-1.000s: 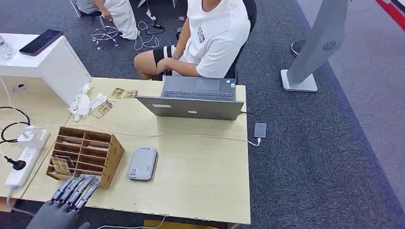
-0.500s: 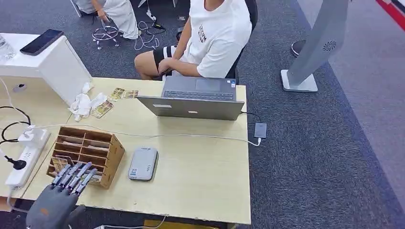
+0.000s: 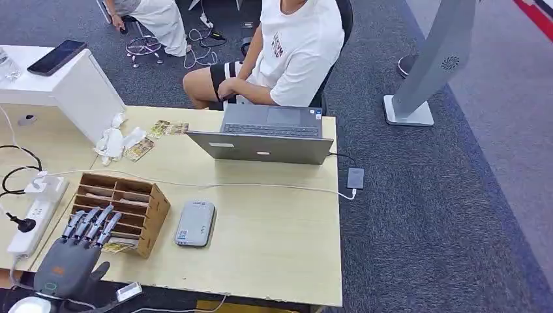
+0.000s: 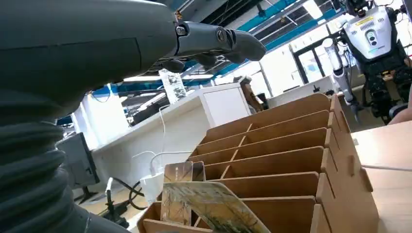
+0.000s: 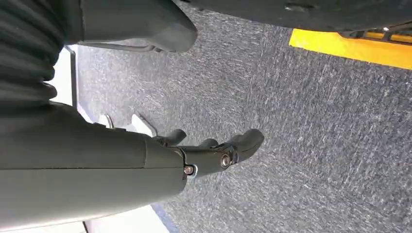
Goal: Pass the card to the sensor for recognition and then transmit it.
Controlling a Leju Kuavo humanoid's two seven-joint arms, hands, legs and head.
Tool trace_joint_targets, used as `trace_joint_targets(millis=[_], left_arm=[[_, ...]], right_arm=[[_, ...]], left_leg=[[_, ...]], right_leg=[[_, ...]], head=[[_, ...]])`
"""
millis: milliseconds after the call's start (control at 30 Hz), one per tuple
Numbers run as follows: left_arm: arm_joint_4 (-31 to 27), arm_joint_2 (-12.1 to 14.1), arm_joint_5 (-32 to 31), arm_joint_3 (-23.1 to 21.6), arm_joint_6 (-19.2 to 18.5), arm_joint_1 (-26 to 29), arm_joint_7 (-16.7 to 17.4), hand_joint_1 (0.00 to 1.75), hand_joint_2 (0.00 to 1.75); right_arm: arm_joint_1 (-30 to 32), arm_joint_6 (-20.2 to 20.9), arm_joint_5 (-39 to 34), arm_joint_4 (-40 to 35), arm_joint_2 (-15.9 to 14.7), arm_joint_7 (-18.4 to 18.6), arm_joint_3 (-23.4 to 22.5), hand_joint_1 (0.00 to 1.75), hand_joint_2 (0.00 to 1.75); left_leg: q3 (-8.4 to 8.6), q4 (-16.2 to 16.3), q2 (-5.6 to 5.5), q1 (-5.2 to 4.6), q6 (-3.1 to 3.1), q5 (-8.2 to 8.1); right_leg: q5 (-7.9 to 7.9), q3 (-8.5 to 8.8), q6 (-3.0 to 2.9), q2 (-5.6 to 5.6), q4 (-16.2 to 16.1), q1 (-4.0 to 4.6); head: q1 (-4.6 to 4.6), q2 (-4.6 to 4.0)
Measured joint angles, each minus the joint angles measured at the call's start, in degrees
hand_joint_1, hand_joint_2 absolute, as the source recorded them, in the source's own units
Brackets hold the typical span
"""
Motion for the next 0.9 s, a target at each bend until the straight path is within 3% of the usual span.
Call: trace_joint_targets(millis=[400,733,900], left_arm=[[2.8,-1.7,-0.2,0.6,-2.3,-2.6,-1.1,0.0,1.75],[3.8,-1.8,0.4,0.5,-6.5,-3.5,-1.0,0.0,1.75],[3.8,-1.8,0.6,0.5,-6.8,-3.4,-0.9,0.0,1.75]], right_arm=[[0.0,-0.2,0.5,0.0,-0.1,-0.3,0.3,0.0,1.75],[0.0,-0.3,0.6,0.0,-0.1,0.0,0.5,0.0,1.75],[0.0,-0.3,0.5,0.0,-0.1,-0.1,0.5,0.0,1.75]], left_leg=[[0.0,0.0,0.0,0.0,0.0,0.0],[0.01,0.0,0.01,0.0,0.0,0.0],[0.0,0.0,0.01,0.0,0.0,0.0]], right_leg=[[0.0,-0.01,0.0,0.0,0.0,0.0],[0.0,-0.01,0.0,0.01,0.0,0.0],[0.0,-0.01,0.0,0.01,0.0,0.0]], head=[[0.02,0.0],[0.0,0.0],[0.02,-0.02]])
